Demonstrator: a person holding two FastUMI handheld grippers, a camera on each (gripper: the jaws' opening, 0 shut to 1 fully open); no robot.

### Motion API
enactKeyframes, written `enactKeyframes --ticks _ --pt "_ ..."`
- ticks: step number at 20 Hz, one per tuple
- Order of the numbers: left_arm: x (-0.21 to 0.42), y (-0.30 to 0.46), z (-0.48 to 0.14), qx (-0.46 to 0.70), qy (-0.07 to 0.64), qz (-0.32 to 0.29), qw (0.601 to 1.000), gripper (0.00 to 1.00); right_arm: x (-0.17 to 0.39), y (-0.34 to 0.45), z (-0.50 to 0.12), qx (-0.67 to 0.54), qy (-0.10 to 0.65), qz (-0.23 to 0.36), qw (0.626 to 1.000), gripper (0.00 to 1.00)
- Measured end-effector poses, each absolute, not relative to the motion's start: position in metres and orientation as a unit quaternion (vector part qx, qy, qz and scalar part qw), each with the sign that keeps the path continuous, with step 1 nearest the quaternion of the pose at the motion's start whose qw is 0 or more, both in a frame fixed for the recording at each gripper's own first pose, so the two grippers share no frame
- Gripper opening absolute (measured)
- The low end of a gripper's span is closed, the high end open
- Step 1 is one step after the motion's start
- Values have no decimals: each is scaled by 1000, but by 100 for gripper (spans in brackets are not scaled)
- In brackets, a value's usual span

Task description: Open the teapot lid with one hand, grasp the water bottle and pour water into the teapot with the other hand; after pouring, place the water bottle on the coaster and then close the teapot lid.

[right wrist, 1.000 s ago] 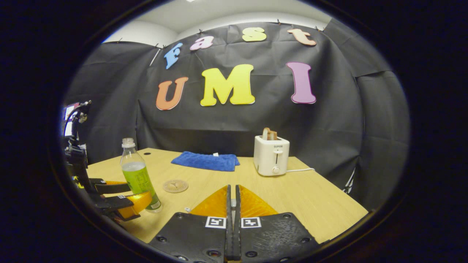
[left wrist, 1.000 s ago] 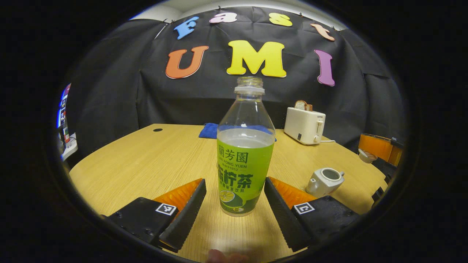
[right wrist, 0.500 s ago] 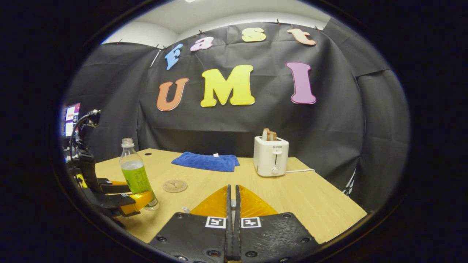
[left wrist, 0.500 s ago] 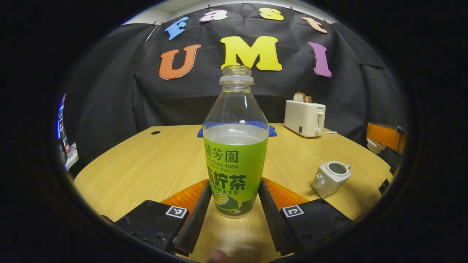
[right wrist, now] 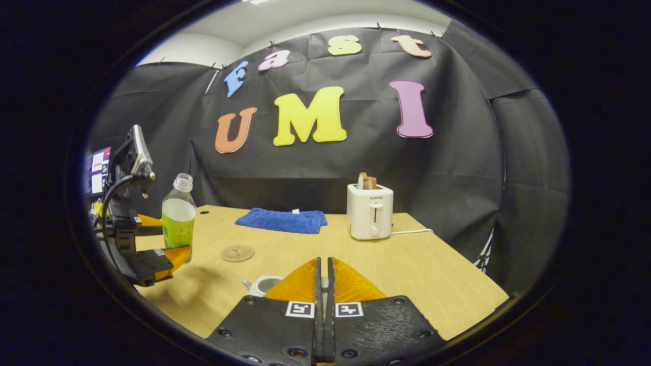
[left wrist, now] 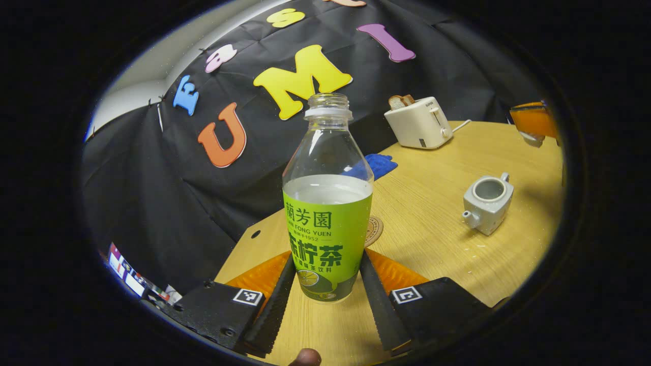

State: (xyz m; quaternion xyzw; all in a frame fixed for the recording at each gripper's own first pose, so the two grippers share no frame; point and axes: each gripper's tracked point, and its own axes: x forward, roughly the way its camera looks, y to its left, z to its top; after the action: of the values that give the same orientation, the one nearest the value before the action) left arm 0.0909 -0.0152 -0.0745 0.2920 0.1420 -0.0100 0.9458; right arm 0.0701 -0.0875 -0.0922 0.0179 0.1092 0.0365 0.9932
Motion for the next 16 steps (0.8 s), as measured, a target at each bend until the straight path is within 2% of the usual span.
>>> enactKeyframes --ticks 7,16 --pt "90 -4 -66 477 161 -9 864 76 62 -107 -96 19 112 31 993 0" --pt "88 -23 -60 639 179 -44 747 76 54 -125 -108 19 121 34 992 0"
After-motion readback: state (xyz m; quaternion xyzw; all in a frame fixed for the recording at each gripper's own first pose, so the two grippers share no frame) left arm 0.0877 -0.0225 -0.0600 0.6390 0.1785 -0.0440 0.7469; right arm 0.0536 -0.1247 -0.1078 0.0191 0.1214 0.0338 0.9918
